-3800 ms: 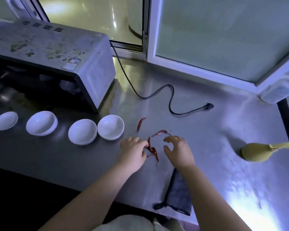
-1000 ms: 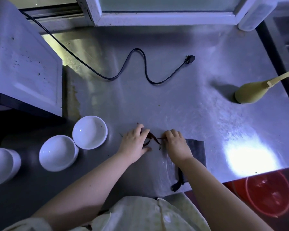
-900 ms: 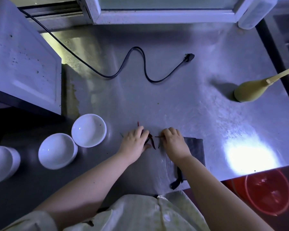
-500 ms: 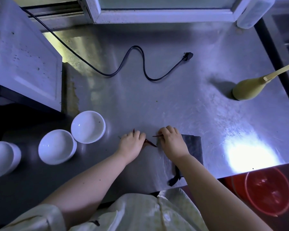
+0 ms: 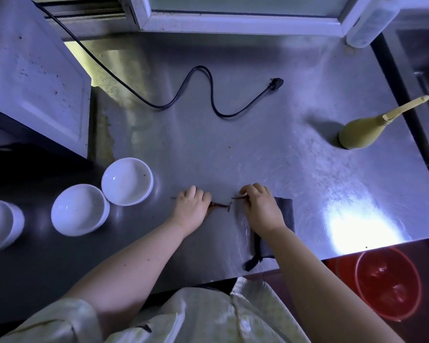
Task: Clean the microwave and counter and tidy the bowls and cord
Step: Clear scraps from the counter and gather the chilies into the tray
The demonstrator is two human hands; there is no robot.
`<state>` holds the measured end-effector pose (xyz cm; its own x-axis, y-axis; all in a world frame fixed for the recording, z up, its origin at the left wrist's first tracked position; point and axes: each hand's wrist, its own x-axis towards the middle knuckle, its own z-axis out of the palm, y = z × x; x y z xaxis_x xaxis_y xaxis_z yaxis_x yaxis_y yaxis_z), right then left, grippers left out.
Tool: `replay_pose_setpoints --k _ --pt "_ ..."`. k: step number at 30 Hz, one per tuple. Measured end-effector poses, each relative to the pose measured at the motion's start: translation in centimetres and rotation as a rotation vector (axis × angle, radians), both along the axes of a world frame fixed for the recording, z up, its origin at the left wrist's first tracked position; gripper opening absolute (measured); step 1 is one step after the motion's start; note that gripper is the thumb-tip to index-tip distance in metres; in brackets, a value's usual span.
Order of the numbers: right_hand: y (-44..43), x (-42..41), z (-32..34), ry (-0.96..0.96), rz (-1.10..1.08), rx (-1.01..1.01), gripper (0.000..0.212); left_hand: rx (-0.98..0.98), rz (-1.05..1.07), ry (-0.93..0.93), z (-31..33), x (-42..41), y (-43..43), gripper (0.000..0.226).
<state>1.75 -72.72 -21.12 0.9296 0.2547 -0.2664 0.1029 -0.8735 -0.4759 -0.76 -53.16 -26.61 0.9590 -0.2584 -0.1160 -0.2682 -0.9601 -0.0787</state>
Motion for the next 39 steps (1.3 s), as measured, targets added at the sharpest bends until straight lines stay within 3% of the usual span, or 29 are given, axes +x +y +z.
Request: replay_pose_setpoints --k 9,18,31,39 --pt "0.6 0.5 0.7 -0.013 0.032 -0.016 0.029 -0.001 -0.035 0.015 2.2 0.9 0.9 0.041" --pt "3.1 1.7 3.4 -0.102 0.079 0.09 0.026 0.011 0.015 -0.222 7.3 1.1 2.1 0.042" --pt "15.1 2.9 5.9 -0.138 0.446 0.242 0.016 0.107 0.546 -0.395 10.4 -5.6 10.1 0.035" --pt "24.6 -1.8 6.8 -0.075 0.63 0.322 0.015 0.058 0.785 -0.22 11.8 -13.4 17.2 0.018"
